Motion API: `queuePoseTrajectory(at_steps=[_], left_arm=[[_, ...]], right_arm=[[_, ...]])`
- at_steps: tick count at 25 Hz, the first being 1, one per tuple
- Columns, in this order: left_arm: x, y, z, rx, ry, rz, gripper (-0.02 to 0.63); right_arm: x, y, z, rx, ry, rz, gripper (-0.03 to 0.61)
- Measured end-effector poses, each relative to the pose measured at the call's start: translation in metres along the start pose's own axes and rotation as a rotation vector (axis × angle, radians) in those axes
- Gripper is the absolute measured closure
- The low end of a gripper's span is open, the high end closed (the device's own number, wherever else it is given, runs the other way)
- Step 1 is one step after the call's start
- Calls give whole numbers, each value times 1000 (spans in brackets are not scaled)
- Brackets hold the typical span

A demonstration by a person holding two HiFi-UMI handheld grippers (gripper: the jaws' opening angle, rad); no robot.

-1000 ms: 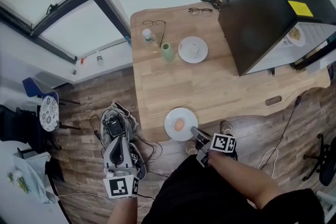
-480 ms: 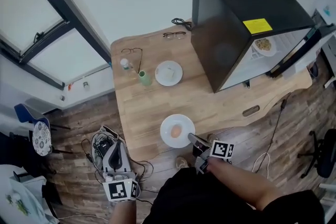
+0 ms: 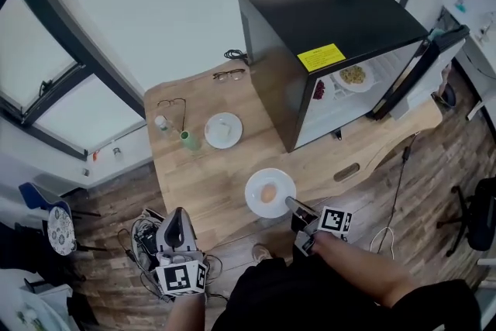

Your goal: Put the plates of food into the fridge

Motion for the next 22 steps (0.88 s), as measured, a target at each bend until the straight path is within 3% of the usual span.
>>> queuePoseTrajectory(at_steps=[3, 7, 11, 16, 22], left_arm=[[3, -24, -12, -44, -6, -60, 609], [5, -40, -29, -59, -9, -9, 609], [11, -56, -50, -77, -13, -27, 609], [17, -86, -76, -110, -31, -28, 609], [16, -112, -101, -133, -23, -32, 609]], right_arm=[[19, 2, 11, 27, -33, 10, 548], [45, -7, 28, -2, -71, 0, 548], [75, -10, 42, 37, -122, 49, 548], [96, -35, 64, -53, -131, -4, 548], [126, -54, 81, -54, -168, -6, 548]])
Point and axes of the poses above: the fingertips, and each gripper's own axes: z backward along the fingers, y to its left, x out of its top, the point moved 4 cm from there along z, backward along the fingers, and after that the axes turned 15 degrees about z, right-handed, at the moved point
